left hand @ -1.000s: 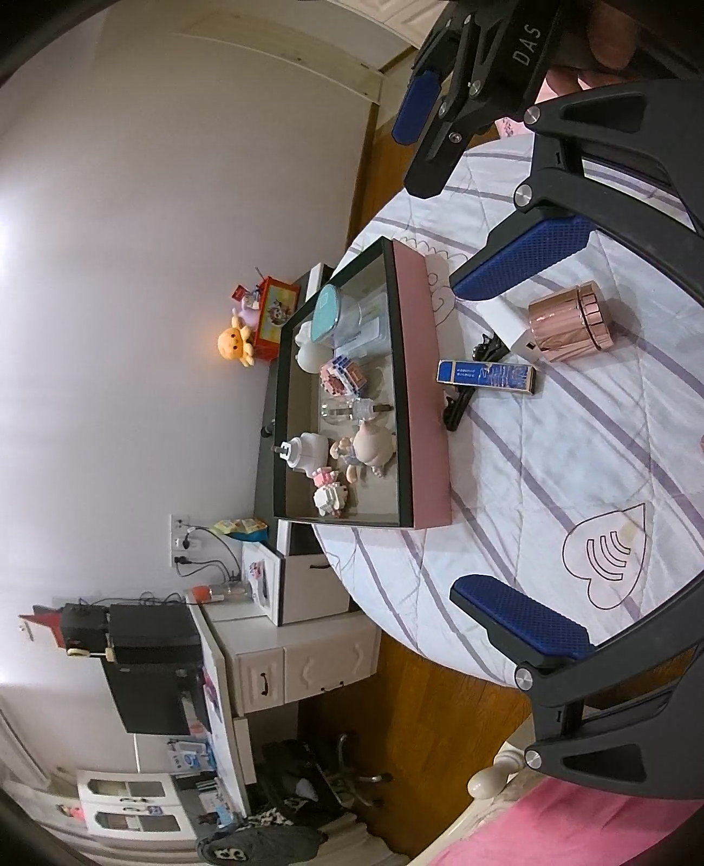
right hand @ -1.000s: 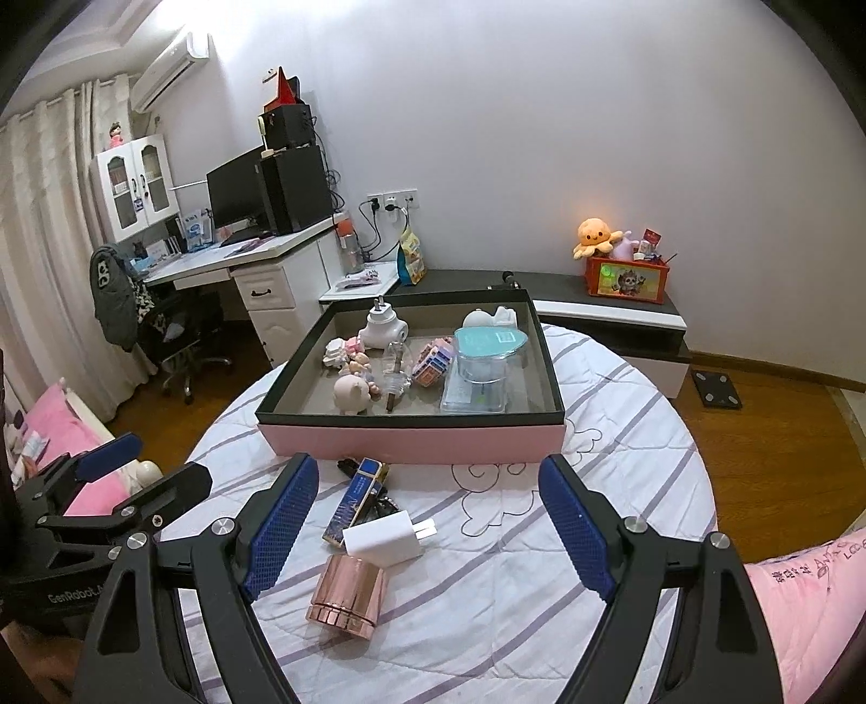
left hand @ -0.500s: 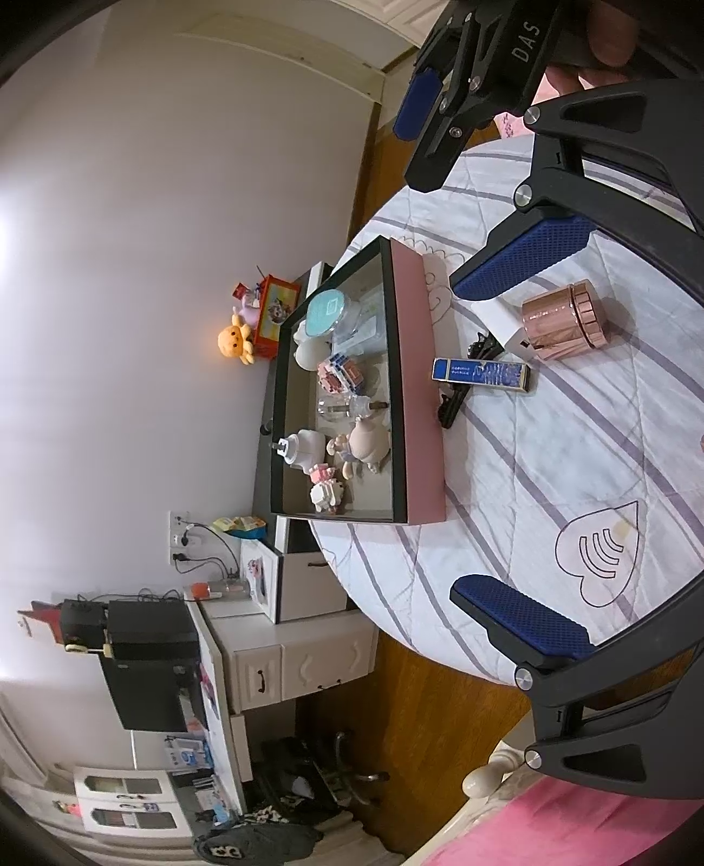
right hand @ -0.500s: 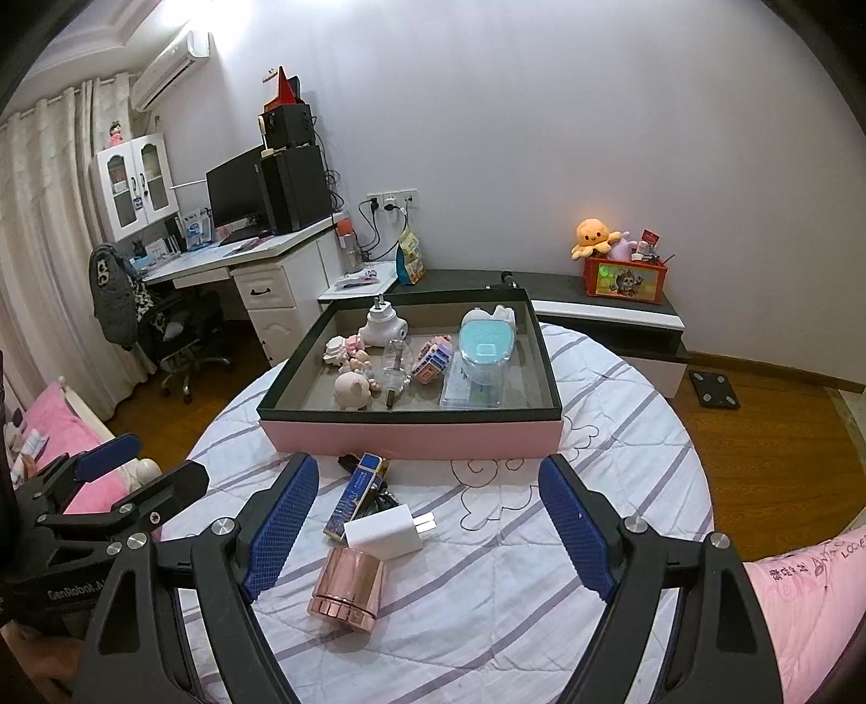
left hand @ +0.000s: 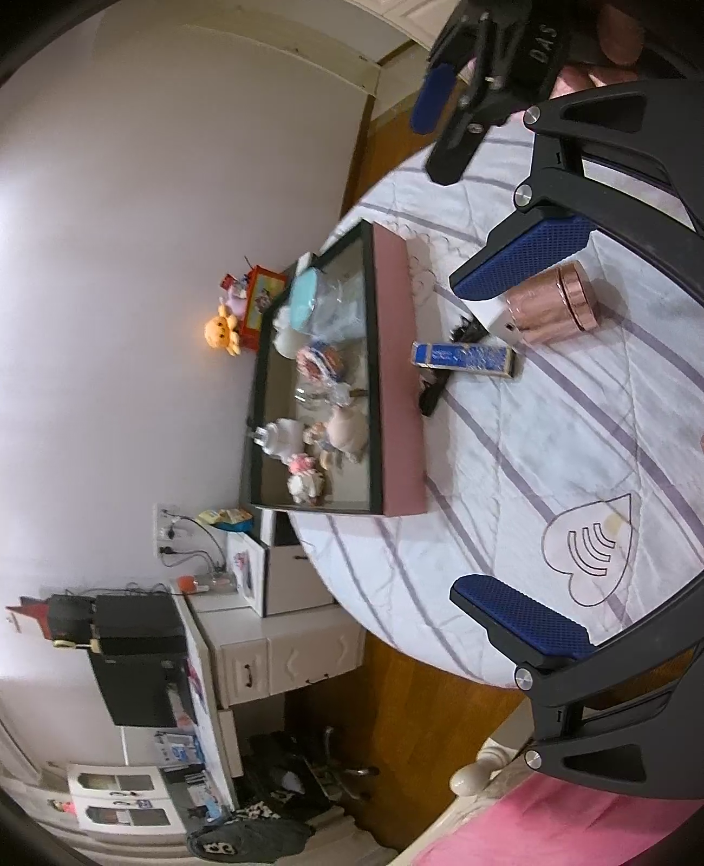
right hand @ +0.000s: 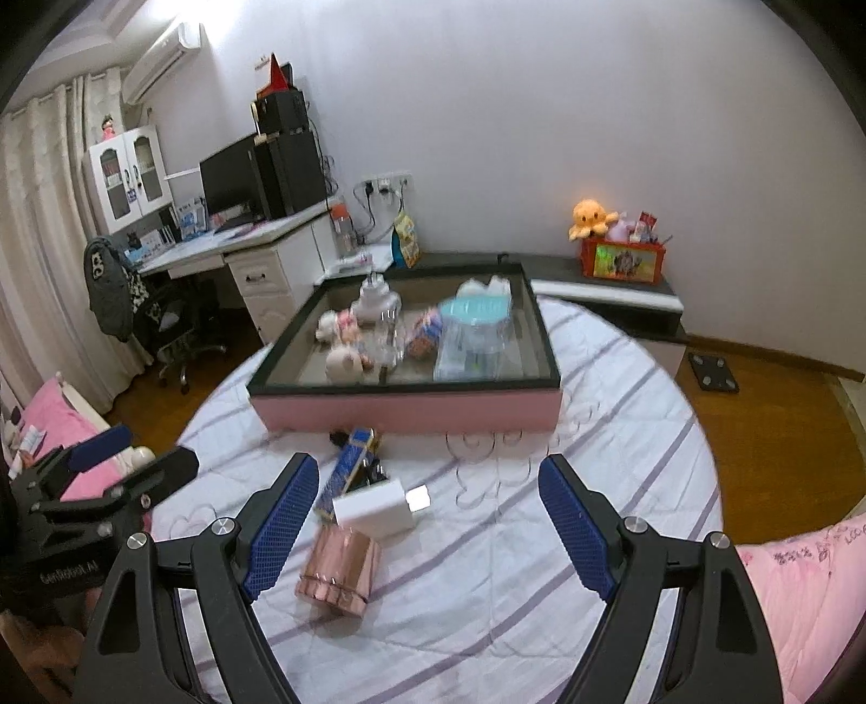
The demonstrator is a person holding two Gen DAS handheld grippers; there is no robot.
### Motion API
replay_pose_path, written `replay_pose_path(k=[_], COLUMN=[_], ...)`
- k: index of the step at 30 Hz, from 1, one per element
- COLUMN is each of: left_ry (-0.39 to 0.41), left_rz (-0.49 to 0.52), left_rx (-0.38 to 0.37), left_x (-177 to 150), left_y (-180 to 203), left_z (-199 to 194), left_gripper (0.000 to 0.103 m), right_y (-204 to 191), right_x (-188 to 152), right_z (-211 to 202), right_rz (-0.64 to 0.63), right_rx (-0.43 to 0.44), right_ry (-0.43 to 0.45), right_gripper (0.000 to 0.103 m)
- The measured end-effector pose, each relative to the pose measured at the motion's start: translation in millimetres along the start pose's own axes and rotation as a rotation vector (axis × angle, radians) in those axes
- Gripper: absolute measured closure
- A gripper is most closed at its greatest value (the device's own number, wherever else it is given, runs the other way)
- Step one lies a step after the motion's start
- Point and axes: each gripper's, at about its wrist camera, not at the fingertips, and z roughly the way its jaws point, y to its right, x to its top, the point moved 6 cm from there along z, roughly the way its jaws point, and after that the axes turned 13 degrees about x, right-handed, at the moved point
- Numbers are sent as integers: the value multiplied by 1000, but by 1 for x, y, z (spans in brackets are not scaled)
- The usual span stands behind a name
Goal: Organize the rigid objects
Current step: 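Grasp the rose-gold cup with the right gripper while the left gripper grasps the blue package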
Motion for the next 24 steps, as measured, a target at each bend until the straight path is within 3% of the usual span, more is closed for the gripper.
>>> replay_pose_path(k=[12, 14, 19, 24], left_ry=[-135, -147, -158, -163], left_rz=[-13, -14, 4, 45], left_rx=[79, 84, 75, 42], left_x=[-36, -39, -42, -42], left_y=[-22, -24, -18, 2], left_z=[49, 55, 62, 68], left_gripper=[0, 0, 0, 0], right_y=[-25, -25, -19, -1], right_x=[-60, -67, -66, -60], right_z=[75, 85, 88, 82], right_rz=[7, 7, 4, 24], right_rx=[121, 114, 117, 109], right_ry=[-244, -269, -253, -233], right_gripper=[18, 23, 56, 56])
